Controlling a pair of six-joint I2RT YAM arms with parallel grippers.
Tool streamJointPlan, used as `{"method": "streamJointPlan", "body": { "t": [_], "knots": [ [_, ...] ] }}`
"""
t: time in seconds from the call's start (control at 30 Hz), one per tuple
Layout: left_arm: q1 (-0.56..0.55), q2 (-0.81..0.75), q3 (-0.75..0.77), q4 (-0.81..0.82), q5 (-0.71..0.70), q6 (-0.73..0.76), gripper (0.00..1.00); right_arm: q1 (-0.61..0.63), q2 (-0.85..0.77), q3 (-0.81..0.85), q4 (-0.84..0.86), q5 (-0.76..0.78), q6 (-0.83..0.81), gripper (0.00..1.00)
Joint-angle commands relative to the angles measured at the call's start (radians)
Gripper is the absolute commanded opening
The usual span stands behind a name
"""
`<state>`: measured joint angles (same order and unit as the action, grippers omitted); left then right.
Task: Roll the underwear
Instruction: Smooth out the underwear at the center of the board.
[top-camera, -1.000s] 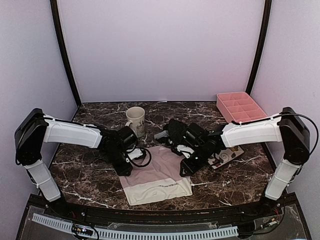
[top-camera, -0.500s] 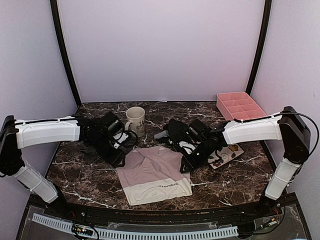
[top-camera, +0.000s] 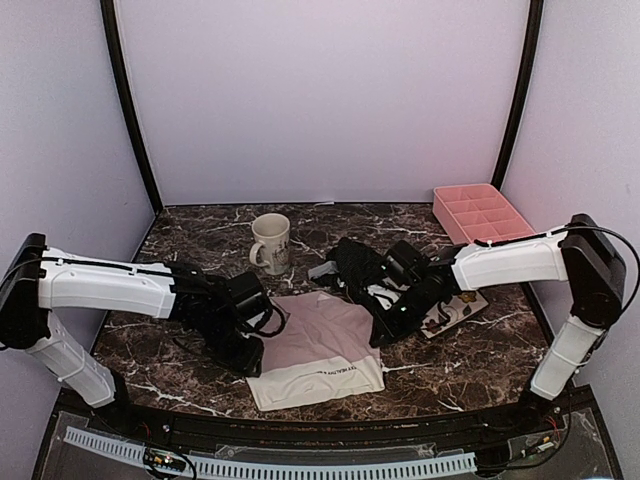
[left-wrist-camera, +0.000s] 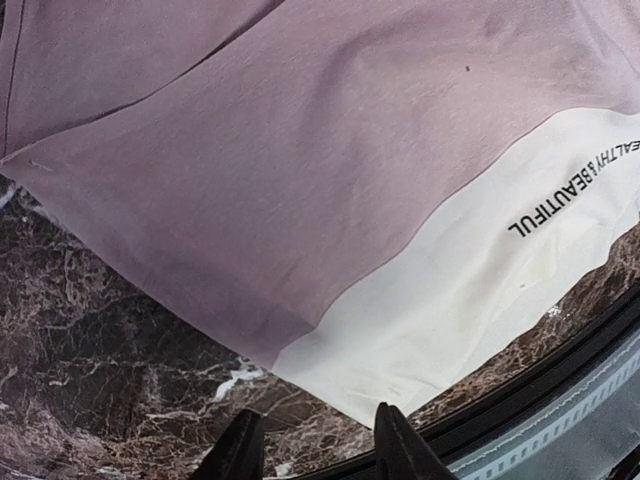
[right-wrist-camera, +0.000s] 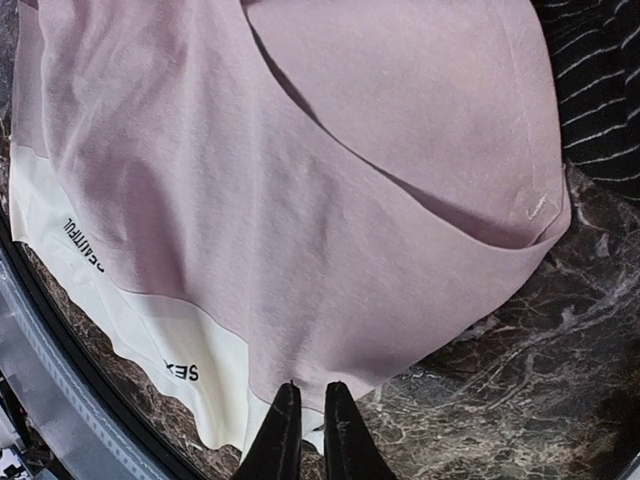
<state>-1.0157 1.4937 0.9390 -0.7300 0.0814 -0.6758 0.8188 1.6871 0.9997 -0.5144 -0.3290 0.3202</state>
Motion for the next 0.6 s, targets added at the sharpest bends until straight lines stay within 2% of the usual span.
{"method": "streamJointPlan", "body": {
  "t": [0.0, 0.57],
  "knots": [
    [-0.03, 0.042, 0.012, -0.022, -0.021, -0.073, 0.39, 0.02, 0.035, -0.024, 0.039, -0.008, 0.006, 0.1],
    [-0.063, 0.178, 0.108, -0.044, -0.114, -0.013, 0.29, 0.086, 0.116, -0.025, 0.028, 0.11, -0.014, 0.02]
  ]
}}
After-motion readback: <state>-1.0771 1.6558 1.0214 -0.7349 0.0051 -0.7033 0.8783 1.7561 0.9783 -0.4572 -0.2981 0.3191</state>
